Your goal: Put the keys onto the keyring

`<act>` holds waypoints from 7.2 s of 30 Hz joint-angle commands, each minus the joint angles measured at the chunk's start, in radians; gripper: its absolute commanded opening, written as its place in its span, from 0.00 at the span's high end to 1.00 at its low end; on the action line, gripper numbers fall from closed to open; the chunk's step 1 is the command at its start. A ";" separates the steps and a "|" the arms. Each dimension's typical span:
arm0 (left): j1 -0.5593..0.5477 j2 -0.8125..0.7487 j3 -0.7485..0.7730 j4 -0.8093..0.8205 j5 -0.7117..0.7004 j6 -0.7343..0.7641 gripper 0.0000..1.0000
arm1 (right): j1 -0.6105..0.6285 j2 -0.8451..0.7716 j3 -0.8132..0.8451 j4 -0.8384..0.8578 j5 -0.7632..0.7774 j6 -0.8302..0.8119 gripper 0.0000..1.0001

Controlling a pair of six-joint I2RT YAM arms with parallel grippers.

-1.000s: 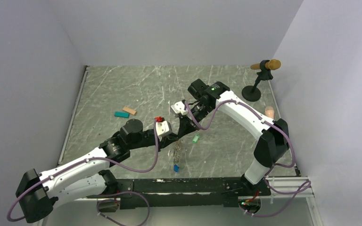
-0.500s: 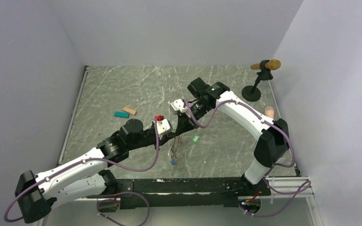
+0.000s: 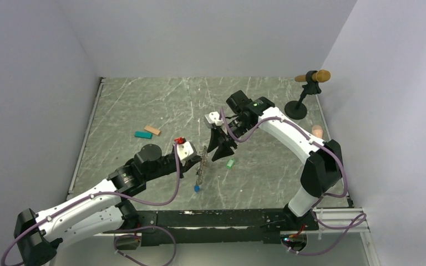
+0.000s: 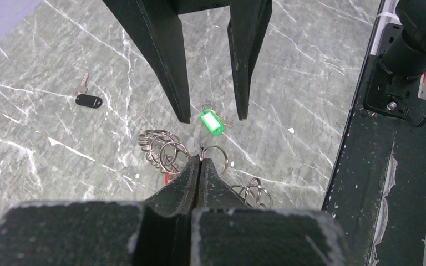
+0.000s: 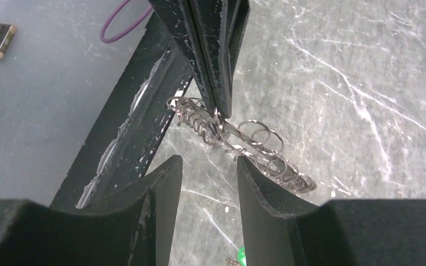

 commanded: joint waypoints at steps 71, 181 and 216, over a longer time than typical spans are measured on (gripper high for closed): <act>0.136 -0.056 -0.222 0.516 0.280 -0.250 1.00 | 0.043 -0.100 -0.175 0.312 -0.111 0.204 0.75; 0.214 0.284 -0.010 0.309 0.557 -0.079 0.93 | 0.076 0.067 0.142 -0.109 0.208 0.208 1.00; 0.214 0.083 -0.328 0.948 0.493 -0.292 1.00 | -0.021 -0.114 -0.190 0.265 -0.078 0.134 0.61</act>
